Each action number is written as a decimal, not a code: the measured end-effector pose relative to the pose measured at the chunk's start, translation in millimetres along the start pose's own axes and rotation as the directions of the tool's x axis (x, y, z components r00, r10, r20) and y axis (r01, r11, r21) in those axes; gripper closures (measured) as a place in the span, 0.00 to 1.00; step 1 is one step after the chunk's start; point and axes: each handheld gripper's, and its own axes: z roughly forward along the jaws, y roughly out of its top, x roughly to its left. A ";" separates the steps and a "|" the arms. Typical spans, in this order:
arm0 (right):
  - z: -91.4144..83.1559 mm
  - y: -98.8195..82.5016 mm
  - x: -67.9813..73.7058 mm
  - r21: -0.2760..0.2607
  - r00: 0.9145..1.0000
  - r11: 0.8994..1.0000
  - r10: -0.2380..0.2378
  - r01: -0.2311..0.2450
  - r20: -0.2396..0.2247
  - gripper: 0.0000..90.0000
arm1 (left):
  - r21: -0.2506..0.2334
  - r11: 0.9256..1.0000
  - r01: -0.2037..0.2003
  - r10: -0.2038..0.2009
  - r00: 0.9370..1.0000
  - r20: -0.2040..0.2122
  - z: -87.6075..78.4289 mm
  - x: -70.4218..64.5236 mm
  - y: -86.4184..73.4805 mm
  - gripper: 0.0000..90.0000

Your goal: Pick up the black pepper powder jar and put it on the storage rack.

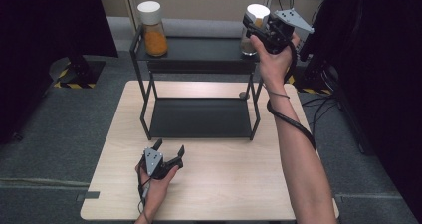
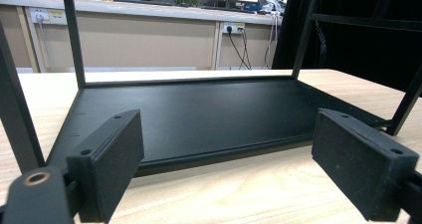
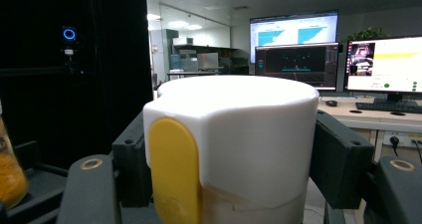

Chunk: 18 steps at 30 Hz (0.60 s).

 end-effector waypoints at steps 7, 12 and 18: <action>4.6 -1.8 -1.3 0.004 1.000 1.000 0.002 -0.002 0.012 0.34 | 0.000 1.000 -0.001 0.001 1.000 0.001 0.0 0.1 0.1 0.14; 7.6 -3.2 -0.2 0.006 1.000 1.000 -0.006 0.006 0.016 0.34 | 0.000 1.000 -0.002 0.002 1.000 0.000 0.2 -0.3 0.1 0.14; 9.3 -7.0 1.6 0.005 1.000 1.000 -0.019 0.019 0.020 0.34 | -0.003 1.000 -0.004 0.004 1.000 0.001 -0.1 -0.4 -0.5 0.14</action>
